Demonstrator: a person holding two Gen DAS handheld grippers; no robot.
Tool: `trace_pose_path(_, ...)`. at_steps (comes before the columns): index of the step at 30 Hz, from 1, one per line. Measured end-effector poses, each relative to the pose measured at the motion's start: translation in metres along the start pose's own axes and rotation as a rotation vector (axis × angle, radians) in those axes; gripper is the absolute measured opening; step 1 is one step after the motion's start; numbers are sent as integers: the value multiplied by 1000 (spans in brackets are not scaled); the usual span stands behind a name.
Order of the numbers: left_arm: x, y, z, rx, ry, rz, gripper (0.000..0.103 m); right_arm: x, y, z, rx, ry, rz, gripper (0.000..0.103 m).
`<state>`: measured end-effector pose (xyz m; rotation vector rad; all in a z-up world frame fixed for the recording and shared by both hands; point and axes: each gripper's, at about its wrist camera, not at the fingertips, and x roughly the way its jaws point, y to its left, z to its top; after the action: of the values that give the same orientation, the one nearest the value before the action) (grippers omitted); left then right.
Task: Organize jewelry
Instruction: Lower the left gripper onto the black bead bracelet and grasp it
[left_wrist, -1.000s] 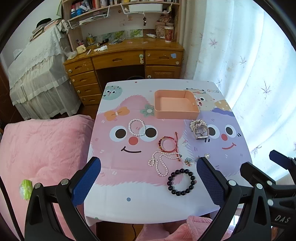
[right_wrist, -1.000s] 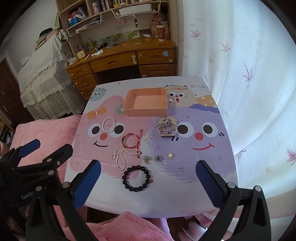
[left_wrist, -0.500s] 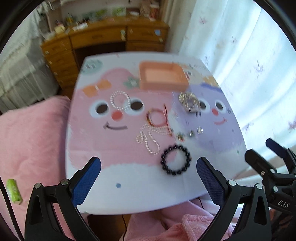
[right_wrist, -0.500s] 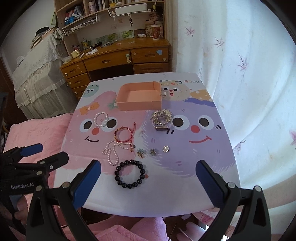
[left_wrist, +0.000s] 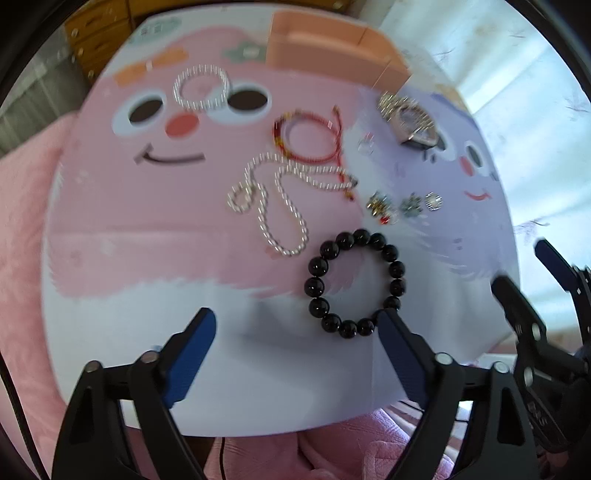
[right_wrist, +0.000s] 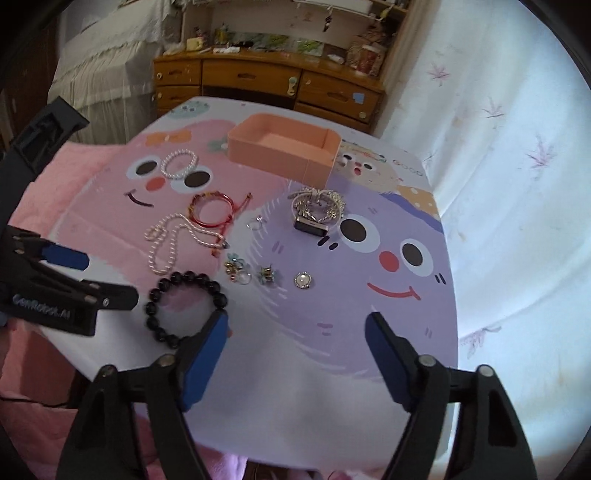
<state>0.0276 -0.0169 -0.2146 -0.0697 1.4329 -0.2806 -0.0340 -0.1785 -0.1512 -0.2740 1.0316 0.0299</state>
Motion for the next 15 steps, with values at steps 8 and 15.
trace_pose_path(8, 41, -15, 1, -72, 39, 79, 58, 77, -10, 6, -58, 5, 33, 39)
trace_pose_path(15, 47, -26, -7, -89, -2, 163, 47, 96, -20, 1, -127, -1, 148, 33)
